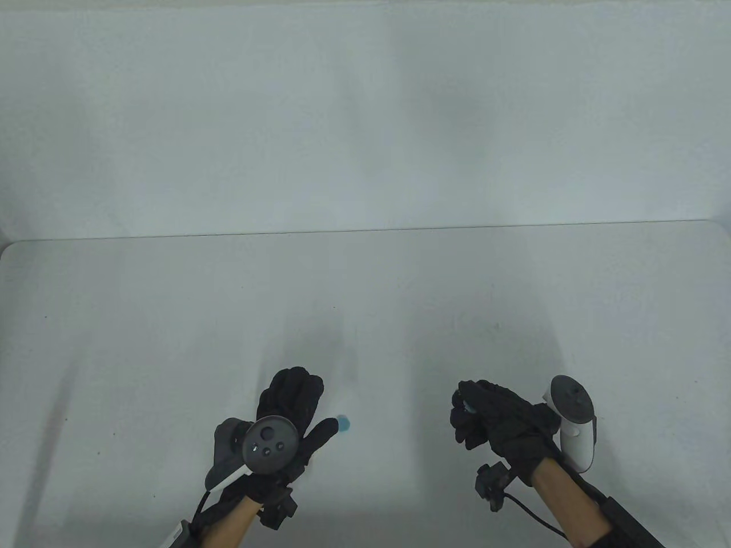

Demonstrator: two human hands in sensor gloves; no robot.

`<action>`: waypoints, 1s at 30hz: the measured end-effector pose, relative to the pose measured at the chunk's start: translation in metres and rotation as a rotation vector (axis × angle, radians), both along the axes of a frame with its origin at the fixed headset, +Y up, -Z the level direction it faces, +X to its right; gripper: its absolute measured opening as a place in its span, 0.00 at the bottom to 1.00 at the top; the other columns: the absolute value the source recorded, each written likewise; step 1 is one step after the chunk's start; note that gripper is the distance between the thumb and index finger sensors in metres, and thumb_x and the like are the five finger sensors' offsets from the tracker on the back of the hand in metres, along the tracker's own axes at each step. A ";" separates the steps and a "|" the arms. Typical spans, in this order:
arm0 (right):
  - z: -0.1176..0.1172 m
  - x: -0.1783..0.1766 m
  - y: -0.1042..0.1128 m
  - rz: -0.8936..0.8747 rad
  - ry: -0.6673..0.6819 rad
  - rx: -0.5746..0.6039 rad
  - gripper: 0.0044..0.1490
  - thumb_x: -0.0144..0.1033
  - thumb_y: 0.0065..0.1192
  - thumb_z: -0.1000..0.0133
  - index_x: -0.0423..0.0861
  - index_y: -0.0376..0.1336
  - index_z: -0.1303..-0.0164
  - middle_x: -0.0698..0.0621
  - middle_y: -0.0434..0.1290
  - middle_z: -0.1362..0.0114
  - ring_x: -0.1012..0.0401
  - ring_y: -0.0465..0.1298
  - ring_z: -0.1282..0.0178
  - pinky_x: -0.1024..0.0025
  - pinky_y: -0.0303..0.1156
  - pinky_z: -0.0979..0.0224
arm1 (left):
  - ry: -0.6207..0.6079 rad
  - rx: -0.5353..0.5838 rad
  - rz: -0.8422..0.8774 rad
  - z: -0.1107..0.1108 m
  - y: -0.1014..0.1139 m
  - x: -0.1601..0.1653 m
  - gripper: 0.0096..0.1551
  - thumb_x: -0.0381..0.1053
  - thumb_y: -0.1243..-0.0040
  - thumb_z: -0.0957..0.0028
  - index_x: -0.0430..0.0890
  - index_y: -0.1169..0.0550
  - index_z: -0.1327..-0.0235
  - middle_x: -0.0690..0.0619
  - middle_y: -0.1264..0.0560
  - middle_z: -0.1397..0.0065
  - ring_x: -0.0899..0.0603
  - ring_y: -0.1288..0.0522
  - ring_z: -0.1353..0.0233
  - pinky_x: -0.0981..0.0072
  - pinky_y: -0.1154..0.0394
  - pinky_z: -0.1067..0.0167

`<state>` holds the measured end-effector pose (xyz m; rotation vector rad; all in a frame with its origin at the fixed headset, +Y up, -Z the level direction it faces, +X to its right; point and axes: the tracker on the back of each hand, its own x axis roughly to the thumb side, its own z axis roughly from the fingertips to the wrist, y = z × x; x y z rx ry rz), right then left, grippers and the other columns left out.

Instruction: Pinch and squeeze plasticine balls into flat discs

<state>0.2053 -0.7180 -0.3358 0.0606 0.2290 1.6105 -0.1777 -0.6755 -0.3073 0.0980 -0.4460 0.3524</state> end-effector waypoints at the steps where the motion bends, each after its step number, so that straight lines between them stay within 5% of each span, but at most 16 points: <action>1: 0.000 0.000 0.001 0.004 -0.004 0.006 0.27 0.50 0.63 0.41 0.39 0.72 0.51 0.52 0.84 0.59 0.62 0.87 0.67 0.80 0.87 0.68 | 0.000 0.003 0.001 0.000 0.000 0.000 0.46 0.62 0.51 0.42 0.36 0.39 0.17 0.31 0.46 0.16 0.22 0.47 0.19 0.33 0.46 0.27; 5: 0.001 0.000 0.000 -0.032 0.011 0.024 0.29 0.54 0.58 0.39 0.42 0.71 0.46 0.51 0.84 0.52 0.59 0.87 0.59 0.77 0.87 0.60 | -0.001 0.001 0.000 0.000 0.000 0.000 0.46 0.62 0.51 0.42 0.36 0.39 0.17 0.31 0.46 0.16 0.22 0.47 0.19 0.33 0.46 0.27; 7: 0.001 -0.001 -0.002 -0.105 0.094 0.010 0.49 0.66 0.51 0.40 0.35 0.64 0.29 0.39 0.78 0.34 0.46 0.82 0.41 0.62 0.84 0.47 | 0.000 0.005 -0.001 0.001 0.001 0.000 0.46 0.62 0.51 0.42 0.36 0.39 0.17 0.31 0.46 0.16 0.22 0.47 0.19 0.33 0.46 0.27; 9: 0.000 -0.003 -0.003 -0.124 0.138 0.002 0.55 0.70 0.49 0.41 0.33 0.60 0.24 0.34 0.72 0.28 0.41 0.78 0.35 0.56 0.82 0.43 | 0.000 0.003 0.002 0.000 0.000 0.000 0.46 0.62 0.51 0.42 0.36 0.39 0.17 0.31 0.46 0.16 0.22 0.48 0.19 0.33 0.46 0.27; 13: 0.000 -0.003 -0.004 -0.115 0.125 0.000 0.50 0.68 0.50 0.40 0.35 0.62 0.27 0.36 0.76 0.32 0.44 0.82 0.40 0.60 0.84 0.45 | 0.003 0.003 -0.002 0.000 0.001 0.000 0.46 0.62 0.51 0.42 0.36 0.39 0.17 0.31 0.46 0.16 0.22 0.47 0.19 0.33 0.46 0.27; 19: -0.001 -0.002 -0.002 -0.129 0.103 -0.020 0.30 0.50 0.54 0.35 0.38 0.67 0.37 0.42 0.82 0.44 0.52 0.87 0.52 0.69 0.87 0.53 | 0.002 0.000 -0.005 0.000 0.001 0.001 0.46 0.62 0.51 0.42 0.36 0.38 0.17 0.31 0.46 0.16 0.22 0.47 0.19 0.33 0.46 0.27; 30: 0.001 -0.003 0.005 -0.090 0.050 0.011 0.26 0.41 0.55 0.35 0.35 0.66 0.38 0.46 0.84 0.50 0.57 0.89 0.57 0.74 0.89 0.58 | -0.001 -0.001 -0.006 0.001 0.001 0.001 0.46 0.62 0.51 0.42 0.36 0.38 0.17 0.31 0.46 0.16 0.22 0.47 0.19 0.33 0.46 0.27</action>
